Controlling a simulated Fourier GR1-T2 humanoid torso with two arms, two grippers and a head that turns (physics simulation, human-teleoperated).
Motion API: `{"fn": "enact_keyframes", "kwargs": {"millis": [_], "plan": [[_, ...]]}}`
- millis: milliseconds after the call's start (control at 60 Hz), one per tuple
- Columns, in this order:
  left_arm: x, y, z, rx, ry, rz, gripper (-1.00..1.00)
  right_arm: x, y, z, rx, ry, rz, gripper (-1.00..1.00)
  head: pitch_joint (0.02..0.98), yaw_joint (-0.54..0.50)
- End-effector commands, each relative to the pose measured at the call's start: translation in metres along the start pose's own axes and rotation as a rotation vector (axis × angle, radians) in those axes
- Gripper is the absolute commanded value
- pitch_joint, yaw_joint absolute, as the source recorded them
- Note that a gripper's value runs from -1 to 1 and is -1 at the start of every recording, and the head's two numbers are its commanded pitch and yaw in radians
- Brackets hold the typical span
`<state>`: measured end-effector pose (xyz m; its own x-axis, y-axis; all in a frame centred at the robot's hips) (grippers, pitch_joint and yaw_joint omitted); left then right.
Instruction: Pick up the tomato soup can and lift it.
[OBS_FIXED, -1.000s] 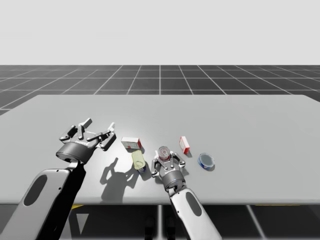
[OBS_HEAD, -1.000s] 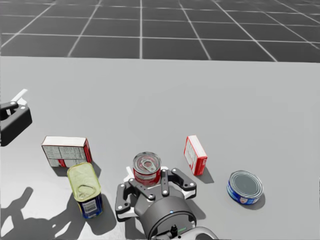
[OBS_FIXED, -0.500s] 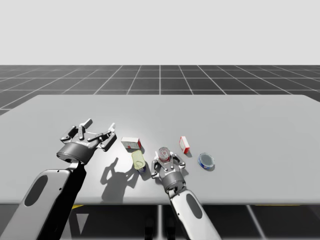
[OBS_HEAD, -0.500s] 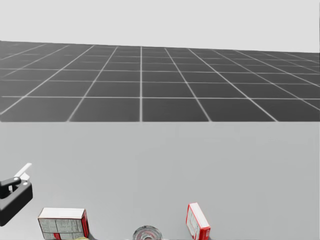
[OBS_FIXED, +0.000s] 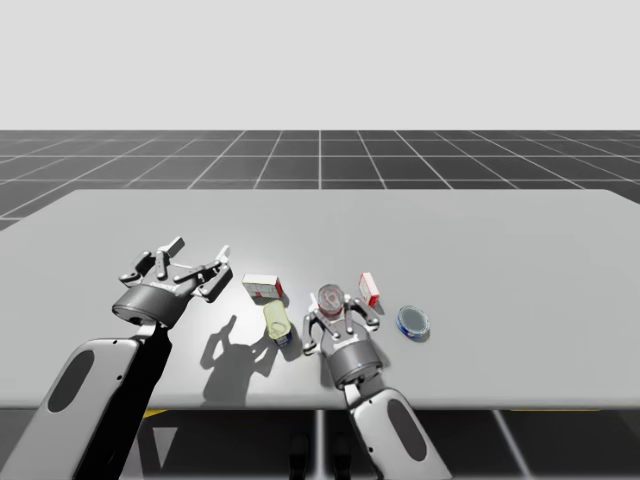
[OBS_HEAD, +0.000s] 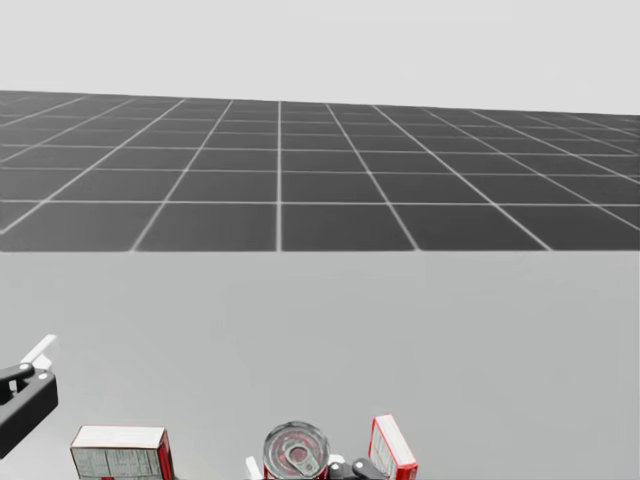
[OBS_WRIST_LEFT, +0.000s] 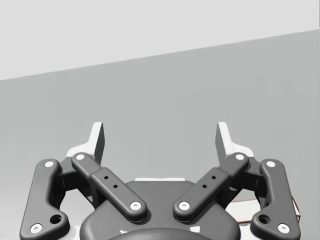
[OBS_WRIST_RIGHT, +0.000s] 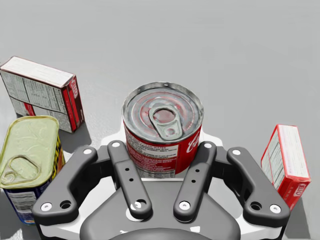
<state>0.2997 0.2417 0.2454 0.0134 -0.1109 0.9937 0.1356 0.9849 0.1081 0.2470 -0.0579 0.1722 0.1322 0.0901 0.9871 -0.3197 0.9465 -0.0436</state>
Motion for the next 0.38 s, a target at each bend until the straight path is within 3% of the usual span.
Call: {"fn": "enact_keyframes", "kwargs": {"millis": [17, 383], "plan": [[0.001, 0.001, 0.0, 0.0, -0.001, 0.006, -1.0, 0.048, -0.016, -0.007, -0.109, -0.125, 0.01, 0.95, 0.427, -0.09], [0.001, 0.001, 0.0, -0.001, -0.002, 0.008, -1.0, 0.146, -0.037, 0.01, -0.167, -0.349, 0.041, 0.99, 0.422, -0.09]]}}
